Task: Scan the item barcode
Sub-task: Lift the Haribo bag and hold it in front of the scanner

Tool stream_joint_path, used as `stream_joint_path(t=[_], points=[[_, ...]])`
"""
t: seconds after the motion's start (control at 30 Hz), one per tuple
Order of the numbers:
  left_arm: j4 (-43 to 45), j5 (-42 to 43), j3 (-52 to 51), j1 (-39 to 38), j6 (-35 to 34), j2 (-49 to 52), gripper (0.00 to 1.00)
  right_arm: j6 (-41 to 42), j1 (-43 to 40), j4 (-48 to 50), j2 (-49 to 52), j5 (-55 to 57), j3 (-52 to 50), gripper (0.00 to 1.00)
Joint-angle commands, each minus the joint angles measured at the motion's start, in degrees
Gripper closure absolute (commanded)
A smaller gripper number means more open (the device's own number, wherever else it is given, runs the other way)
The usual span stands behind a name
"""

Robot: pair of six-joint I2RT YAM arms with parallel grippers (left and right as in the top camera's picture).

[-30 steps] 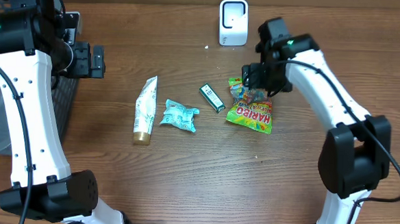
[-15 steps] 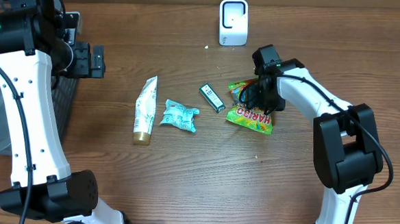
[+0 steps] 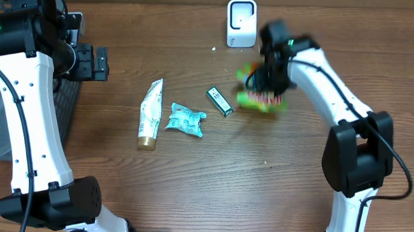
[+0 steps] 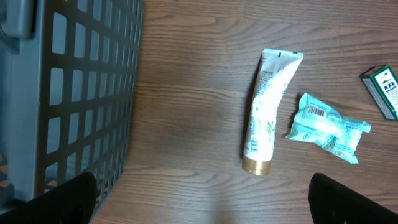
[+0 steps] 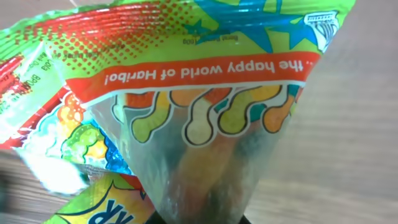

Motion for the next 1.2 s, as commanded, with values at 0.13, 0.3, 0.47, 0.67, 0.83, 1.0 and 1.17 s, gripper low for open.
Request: stream_joint_path(t=[0.13, 0.3, 0.47, 0.67, 0.83, 1.0, 1.17], points=[[0.0, -0.1, 0.3, 0.1, 0.7, -0.9, 0.0, -3.3, 0.0, 2.2, -1.5, 0.7, 20.7, 0.96], [0.0, -0.1, 0.3, 0.1, 0.7, -0.9, 0.0, -4.5, 0.0, 10.1, -1.1, -3.9, 21.5, 0.96], [0.0, -0.1, 0.3, 0.1, 0.7, -0.9, 0.0, -4.5, 0.0, 18.3, 1.2, -4.3, 21.5, 0.96], [0.0, -0.1, 0.3, 0.1, 0.7, -0.9, 0.0, -4.5, 0.0, 20.2, 5.1, -4.0, 21.5, 0.96], [0.0, -0.1, 0.3, 0.1, 0.7, -0.9, 0.0, -4.5, 0.0, 18.3, 10.7, -4.1, 21.5, 0.96], [0.0, -0.1, 0.3, 0.1, 0.7, -0.9, 0.0, -4.5, 0.0, 18.1, 14.4, -4.0, 21.5, 0.96], [0.0, -0.1, 0.3, 0.1, 0.7, -0.9, 0.0, -4.5, 0.0, 19.8, 15.0, -4.0, 21.5, 0.96]])
